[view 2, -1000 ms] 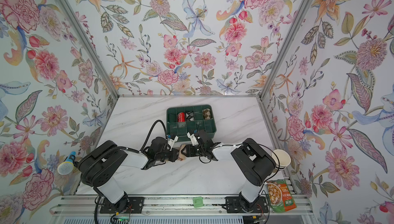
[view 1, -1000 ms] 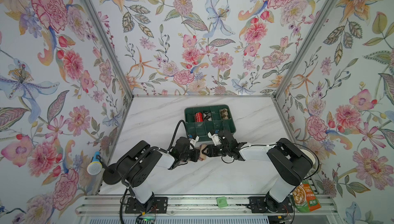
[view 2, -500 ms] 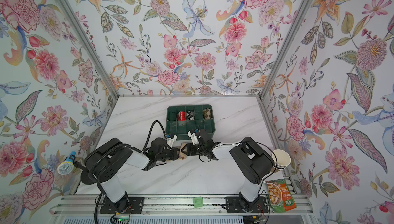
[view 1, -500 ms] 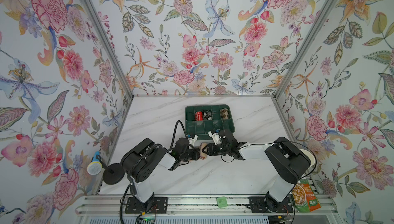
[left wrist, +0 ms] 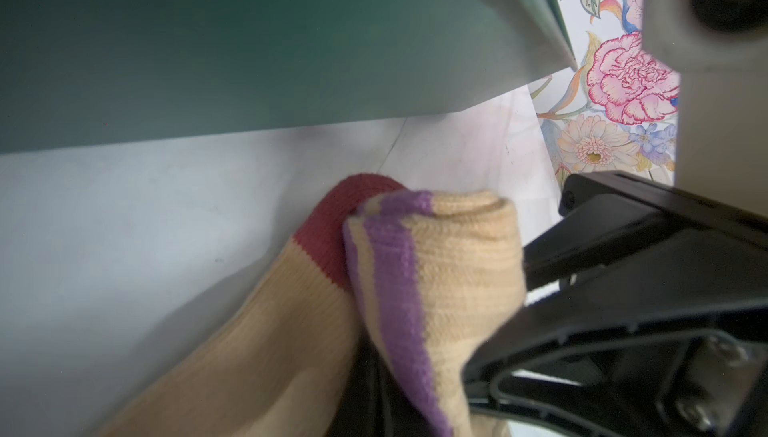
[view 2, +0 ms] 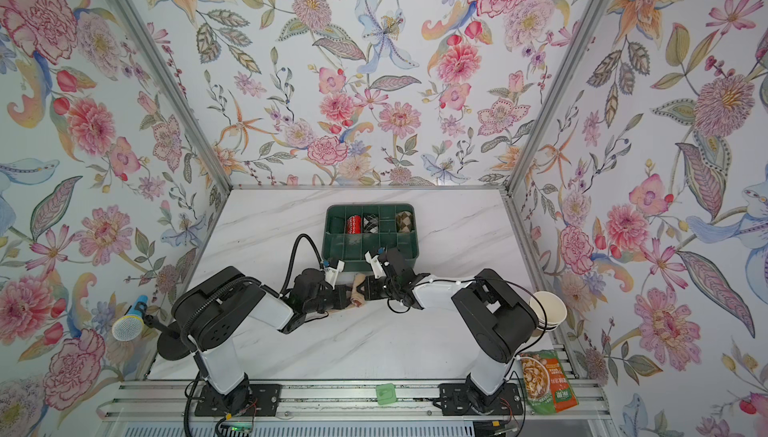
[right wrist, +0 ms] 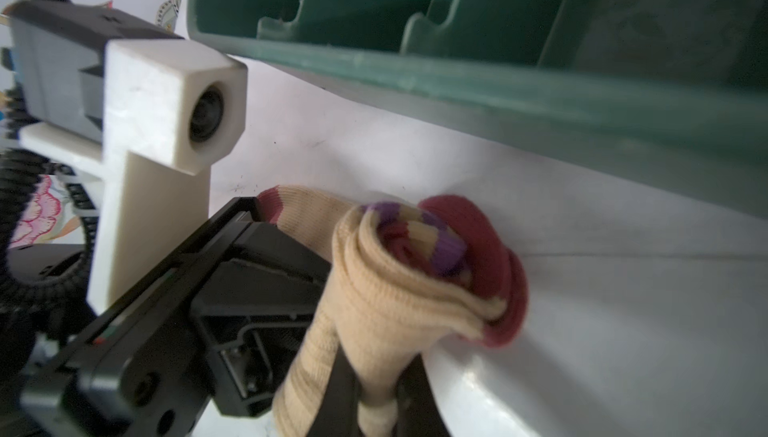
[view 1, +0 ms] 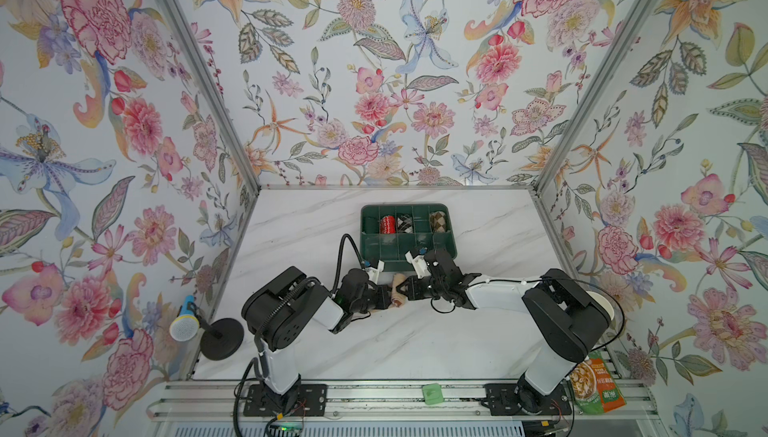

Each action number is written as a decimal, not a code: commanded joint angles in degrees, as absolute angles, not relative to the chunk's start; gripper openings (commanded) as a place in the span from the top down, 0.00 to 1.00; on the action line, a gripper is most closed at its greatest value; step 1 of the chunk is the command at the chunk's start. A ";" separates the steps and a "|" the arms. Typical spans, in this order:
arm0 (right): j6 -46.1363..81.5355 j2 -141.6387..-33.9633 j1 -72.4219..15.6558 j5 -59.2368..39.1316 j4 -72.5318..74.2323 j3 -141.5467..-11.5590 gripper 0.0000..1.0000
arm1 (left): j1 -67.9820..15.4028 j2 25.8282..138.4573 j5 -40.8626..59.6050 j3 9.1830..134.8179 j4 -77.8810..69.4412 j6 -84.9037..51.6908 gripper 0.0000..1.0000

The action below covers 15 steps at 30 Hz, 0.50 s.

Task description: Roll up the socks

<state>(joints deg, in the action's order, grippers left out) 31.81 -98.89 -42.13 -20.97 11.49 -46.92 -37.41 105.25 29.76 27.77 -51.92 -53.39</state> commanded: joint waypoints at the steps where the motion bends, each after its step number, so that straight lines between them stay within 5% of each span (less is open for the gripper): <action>1: 27.38 -102.46 -46.18 -15.93 -0.38 -50.02 1.00 | -43.34 107.49 41.66 30.33 -48.92 -48.17 0.90; 8: 23.50 -103.92 -47.19 -12.53 -10.44 -54.19 1.00 | -42.05 103.46 34.35 32.60 -27.46 -35.95 0.86; 15: 22.18 -105.38 -48.29 -10.05 -14.40 -56.56 1.00 | -38.64 98.79 31.41 32.23 -20.81 -32.12 0.82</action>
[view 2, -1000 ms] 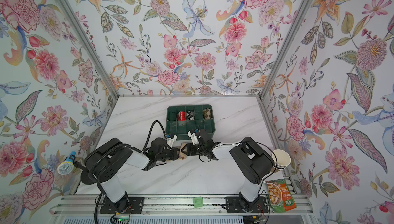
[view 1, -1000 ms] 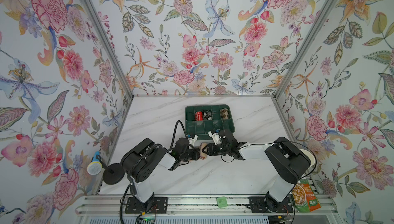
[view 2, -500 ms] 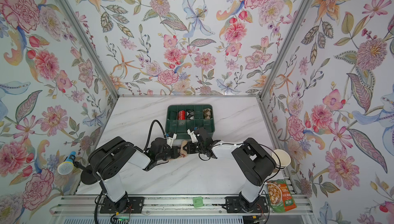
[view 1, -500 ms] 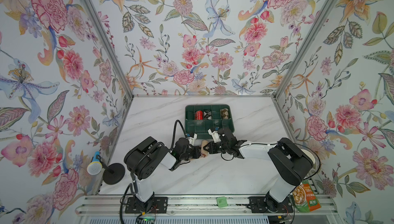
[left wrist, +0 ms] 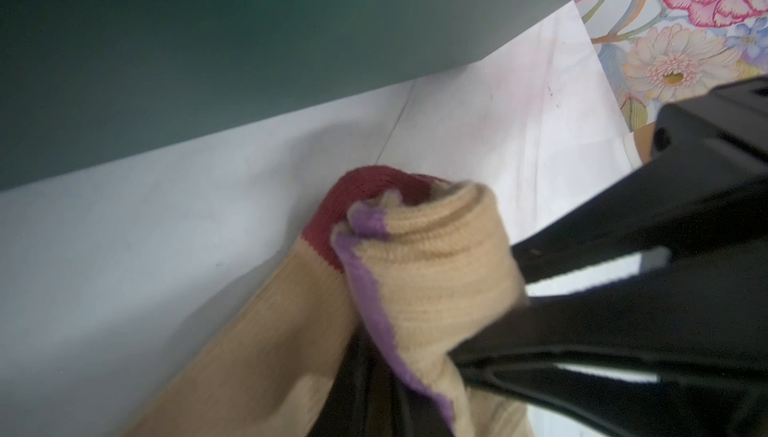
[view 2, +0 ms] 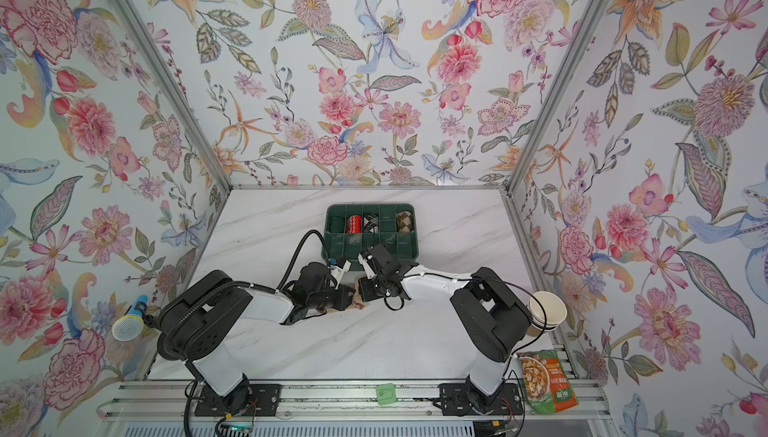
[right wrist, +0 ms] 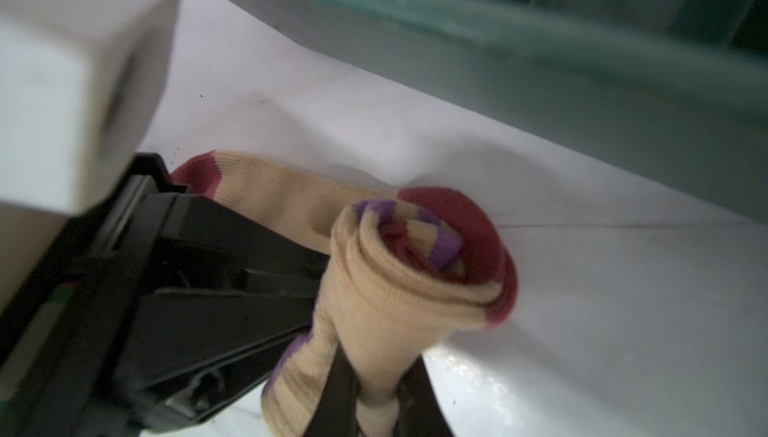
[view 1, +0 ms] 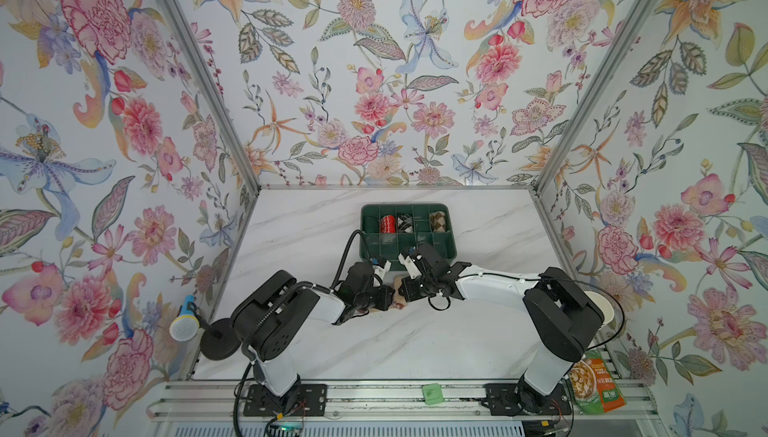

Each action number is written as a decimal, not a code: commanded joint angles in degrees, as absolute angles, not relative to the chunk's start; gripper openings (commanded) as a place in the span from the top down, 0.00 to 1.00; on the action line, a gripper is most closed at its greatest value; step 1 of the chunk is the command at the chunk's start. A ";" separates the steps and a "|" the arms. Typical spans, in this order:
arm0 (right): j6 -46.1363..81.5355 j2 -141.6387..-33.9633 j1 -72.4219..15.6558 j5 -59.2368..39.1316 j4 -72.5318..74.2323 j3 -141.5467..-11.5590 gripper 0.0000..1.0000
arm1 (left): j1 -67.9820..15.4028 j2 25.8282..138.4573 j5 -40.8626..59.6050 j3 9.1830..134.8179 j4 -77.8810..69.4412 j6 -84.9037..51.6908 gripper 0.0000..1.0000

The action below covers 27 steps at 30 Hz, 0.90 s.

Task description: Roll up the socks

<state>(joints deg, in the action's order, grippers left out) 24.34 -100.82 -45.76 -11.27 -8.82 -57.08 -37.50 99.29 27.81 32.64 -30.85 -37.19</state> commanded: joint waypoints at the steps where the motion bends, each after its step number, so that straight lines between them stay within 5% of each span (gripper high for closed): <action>1: 22.02 -105.47 -48.39 -9.74 -14.74 -56.89 1.00 | -38.43 98.07 30.93 32.33 -19.74 -31.55 0.82; 12: 21.12 -106.07 -48.97 -8.28 -17.33 -59.39 1.00 | -37.01 87.95 26.49 33.62 -12.12 -28.75 0.83; 27: 21.27 -107.14 -49.67 -8.09 -18.37 -61.52 1.00 | -35.68 83.93 28.57 32.16 -14.24 -30.30 0.97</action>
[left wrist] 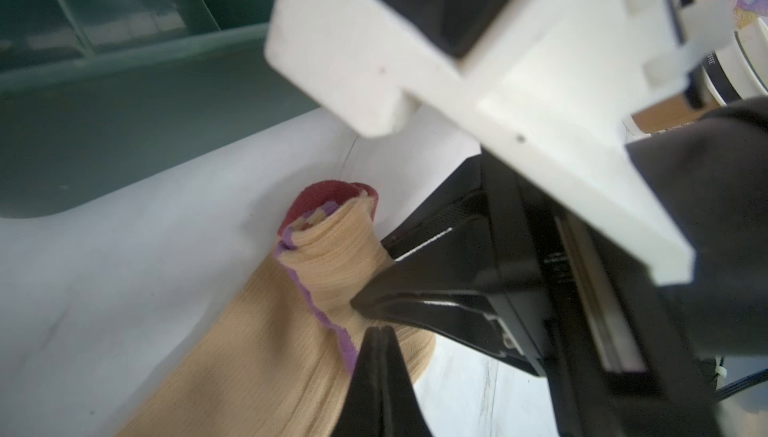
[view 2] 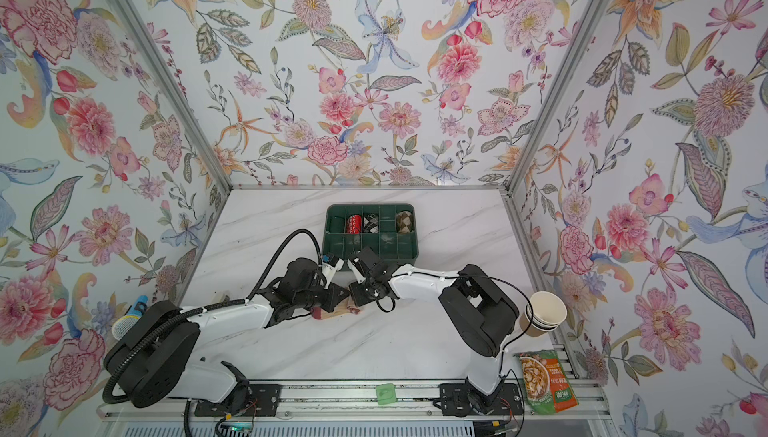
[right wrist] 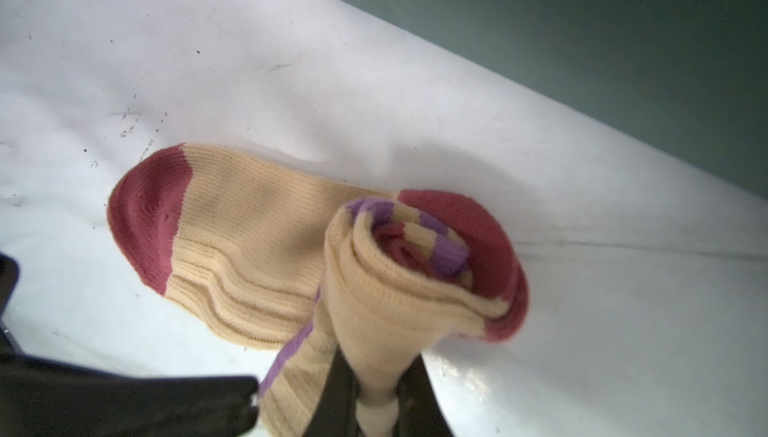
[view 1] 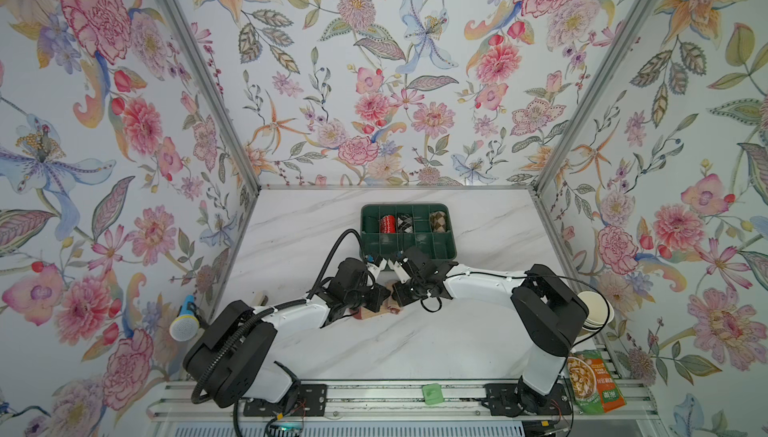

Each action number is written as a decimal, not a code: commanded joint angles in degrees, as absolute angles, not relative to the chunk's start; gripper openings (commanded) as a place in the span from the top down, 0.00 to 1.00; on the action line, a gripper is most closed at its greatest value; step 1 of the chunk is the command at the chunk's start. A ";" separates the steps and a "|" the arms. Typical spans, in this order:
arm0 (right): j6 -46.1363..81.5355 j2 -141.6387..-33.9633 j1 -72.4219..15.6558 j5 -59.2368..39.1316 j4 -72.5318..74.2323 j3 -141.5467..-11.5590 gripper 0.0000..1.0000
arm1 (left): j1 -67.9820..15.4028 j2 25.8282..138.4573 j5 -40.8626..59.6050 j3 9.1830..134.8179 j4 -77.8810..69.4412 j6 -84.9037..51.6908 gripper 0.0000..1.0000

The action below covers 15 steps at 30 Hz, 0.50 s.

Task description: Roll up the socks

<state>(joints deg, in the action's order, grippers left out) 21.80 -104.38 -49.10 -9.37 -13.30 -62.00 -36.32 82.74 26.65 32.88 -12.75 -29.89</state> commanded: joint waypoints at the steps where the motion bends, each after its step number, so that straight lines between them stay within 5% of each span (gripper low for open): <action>1: 21.31 -107.14 -49.68 -8.09 -18.36 -61.61 1.00 | -35.75 84.54 28.98 32.02 -14.72 -30.49 0.97; 15: 21.43 -106.61 -49.68 -8.43 -18.07 -61.61 0.95 | -35.79 89.03 28.58 32.32 -16.81 -30.16 0.99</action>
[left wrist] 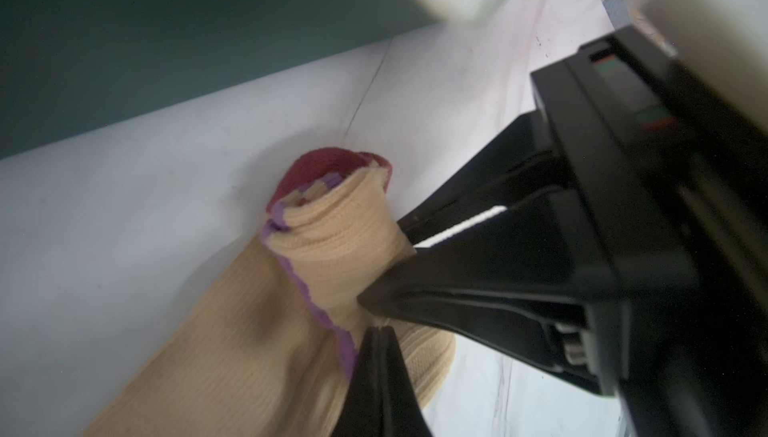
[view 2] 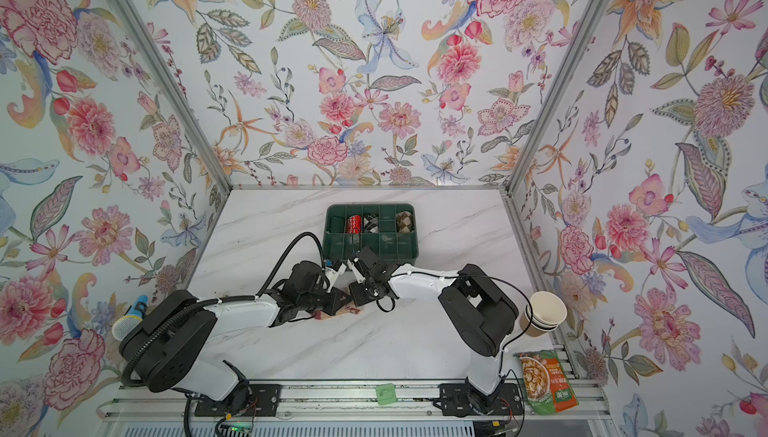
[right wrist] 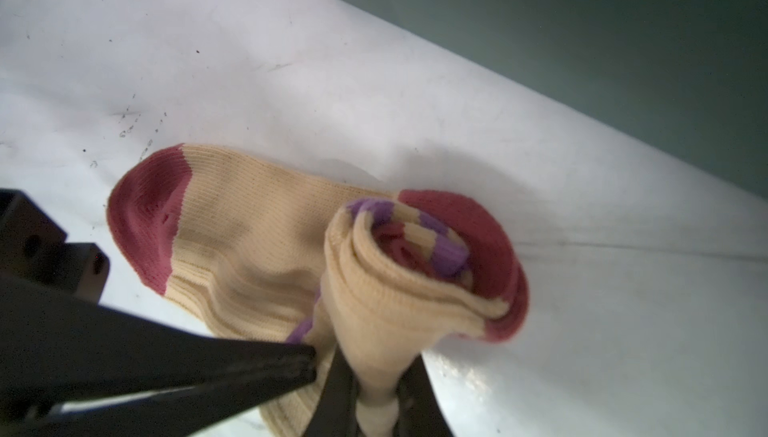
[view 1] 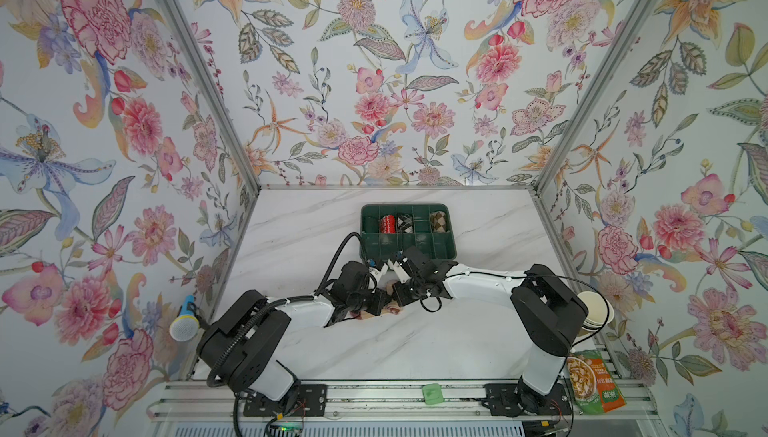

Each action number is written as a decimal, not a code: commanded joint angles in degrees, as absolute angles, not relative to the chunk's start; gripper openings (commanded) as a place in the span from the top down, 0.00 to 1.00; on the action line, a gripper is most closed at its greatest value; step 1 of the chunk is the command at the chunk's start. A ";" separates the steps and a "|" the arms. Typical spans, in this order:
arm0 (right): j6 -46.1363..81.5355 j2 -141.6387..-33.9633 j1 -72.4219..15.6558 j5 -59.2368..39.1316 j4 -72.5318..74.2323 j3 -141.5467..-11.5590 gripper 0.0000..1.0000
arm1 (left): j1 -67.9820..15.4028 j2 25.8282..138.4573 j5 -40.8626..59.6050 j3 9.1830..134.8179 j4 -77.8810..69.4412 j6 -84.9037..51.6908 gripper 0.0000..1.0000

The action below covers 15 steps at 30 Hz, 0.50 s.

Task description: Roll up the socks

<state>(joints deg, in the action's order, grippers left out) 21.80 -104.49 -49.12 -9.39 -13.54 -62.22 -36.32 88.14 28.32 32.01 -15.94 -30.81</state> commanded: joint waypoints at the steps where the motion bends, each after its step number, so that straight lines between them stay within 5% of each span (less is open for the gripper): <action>1: 21.36 -106.55 -49.71 -8.46 -18.02 -61.61 0.95 | -35.86 89.06 28.56 32.37 -16.87 -30.17 0.99; 15: 21.59 -104.49 -49.05 -11.02 -14.71 -60.61 0.73 | -36.92 94.39 25.80 32.87 -13.98 -28.16 1.00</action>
<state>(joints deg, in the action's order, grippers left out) 21.67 -104.47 -48.86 -9.41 -13.50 -62.06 -36.45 91.94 28.08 32.95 -16.80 -29.71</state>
